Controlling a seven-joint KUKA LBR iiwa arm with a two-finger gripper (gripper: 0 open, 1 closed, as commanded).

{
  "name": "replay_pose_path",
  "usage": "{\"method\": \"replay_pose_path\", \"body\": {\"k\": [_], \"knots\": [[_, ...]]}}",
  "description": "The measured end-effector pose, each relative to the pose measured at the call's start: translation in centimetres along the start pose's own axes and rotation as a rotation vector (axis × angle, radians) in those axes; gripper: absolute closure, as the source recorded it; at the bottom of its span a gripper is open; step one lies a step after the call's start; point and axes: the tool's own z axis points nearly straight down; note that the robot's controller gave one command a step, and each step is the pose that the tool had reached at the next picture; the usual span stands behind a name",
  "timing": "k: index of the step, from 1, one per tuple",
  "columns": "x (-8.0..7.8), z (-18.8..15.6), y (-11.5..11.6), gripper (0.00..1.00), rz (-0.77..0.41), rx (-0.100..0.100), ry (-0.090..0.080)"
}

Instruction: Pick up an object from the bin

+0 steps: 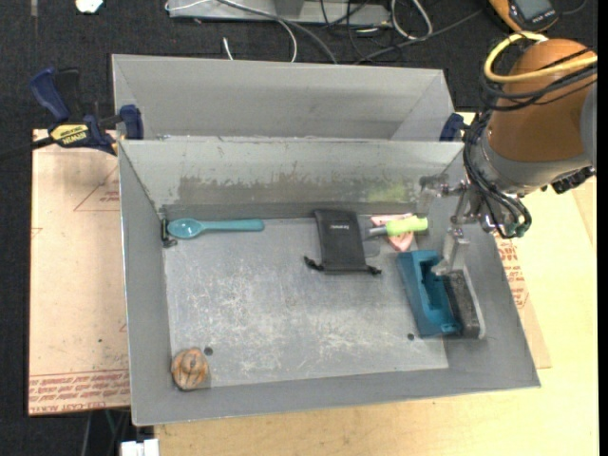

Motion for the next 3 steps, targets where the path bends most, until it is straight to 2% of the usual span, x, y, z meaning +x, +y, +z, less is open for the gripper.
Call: {"method": "replay_pose_path", "body": {"k": [2,3], "knots": [[0.2,-0.3,0.4,0.0,-0.033,0.0,0.0],[-1.1,-0.9,1.1,0.0,0.048,0.0,-0.004]]}}
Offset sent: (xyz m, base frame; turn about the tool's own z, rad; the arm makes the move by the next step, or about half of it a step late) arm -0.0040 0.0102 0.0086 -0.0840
